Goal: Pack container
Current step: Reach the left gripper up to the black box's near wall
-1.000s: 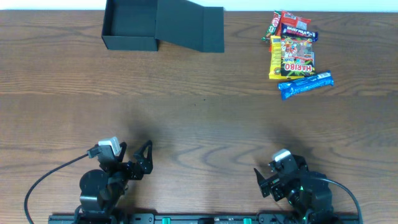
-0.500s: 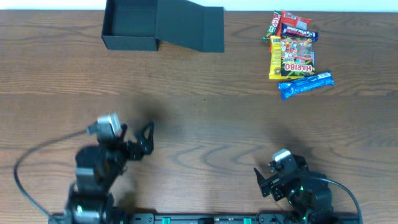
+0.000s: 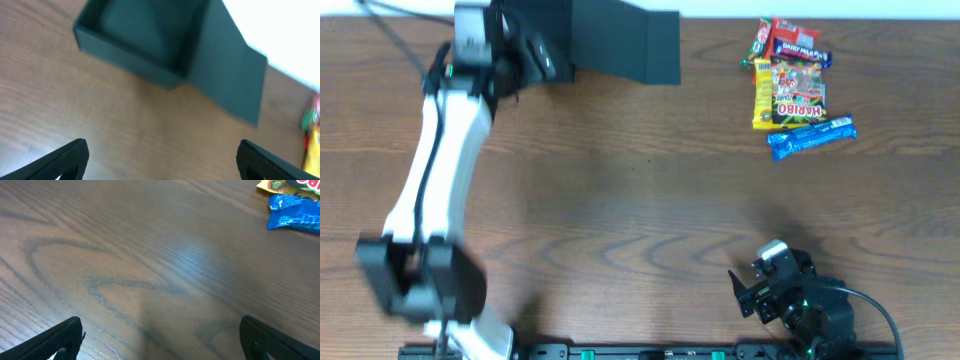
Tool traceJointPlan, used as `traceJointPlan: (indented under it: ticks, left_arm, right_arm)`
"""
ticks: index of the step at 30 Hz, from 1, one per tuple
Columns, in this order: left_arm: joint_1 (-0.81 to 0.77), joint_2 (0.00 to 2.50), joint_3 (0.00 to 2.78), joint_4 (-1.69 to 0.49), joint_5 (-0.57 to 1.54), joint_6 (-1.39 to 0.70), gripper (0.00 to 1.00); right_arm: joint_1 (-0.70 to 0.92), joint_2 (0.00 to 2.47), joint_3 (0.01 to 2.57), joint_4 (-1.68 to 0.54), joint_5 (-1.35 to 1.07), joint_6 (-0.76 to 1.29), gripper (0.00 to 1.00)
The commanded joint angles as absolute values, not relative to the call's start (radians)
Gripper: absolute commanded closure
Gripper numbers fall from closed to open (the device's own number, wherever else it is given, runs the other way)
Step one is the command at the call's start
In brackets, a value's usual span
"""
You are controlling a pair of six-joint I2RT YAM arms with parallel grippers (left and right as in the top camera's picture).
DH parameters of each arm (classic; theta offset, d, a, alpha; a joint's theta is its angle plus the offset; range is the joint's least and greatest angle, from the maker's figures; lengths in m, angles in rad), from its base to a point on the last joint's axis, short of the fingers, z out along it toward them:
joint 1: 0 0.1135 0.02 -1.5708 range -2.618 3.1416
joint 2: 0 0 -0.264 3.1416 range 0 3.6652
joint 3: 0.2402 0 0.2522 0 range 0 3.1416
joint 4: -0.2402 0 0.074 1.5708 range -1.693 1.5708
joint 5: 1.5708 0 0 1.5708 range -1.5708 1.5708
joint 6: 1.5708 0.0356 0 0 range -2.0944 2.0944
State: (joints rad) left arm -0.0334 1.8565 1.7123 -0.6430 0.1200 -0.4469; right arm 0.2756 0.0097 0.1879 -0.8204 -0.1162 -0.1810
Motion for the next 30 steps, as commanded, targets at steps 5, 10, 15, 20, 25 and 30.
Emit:
traceJointPlan:
  ticks: [5,10,15,20,25,30]
  left_arm:
    - [0.064,2.206,2.048,-0.743,0.251,-0.665,0.06]
    - [0.104,2.340,2.116,-0.743,0.312,-0.719,0.09]
    - [0.112,2.381,2.118,-0.703,0.308,-0.722,0.13]
    - [0.112,2.387,2.118,-0.674,0.304,-0.723,0.21]
    - [0.112,2.406,2.118,-0.660,0.307,-0.741,0.25]
    - [0.112,2.415,2.118,-0.635,0.303,-0.754,0.28]
  right_arm:
    - [0.267,0.006,0.183,-0.820,-0.120,-0.170,0.01]
    - [0.267,0.006,0.183,-0.820,-0.120,-0.170,0.01]
    - [0.267,0.006,0.183,-0.820,-0.120,-0.170,0.01]
    - [0.267,0.006,0.183,-0.820,-0.120,-0.170,0.01]
    - [0.267,0.006,0.183,-0.820,-0.120,-0.170,0.01]
    - [0.267,0.006,0.183,-0.820,-0.120,-0.170,0.01]
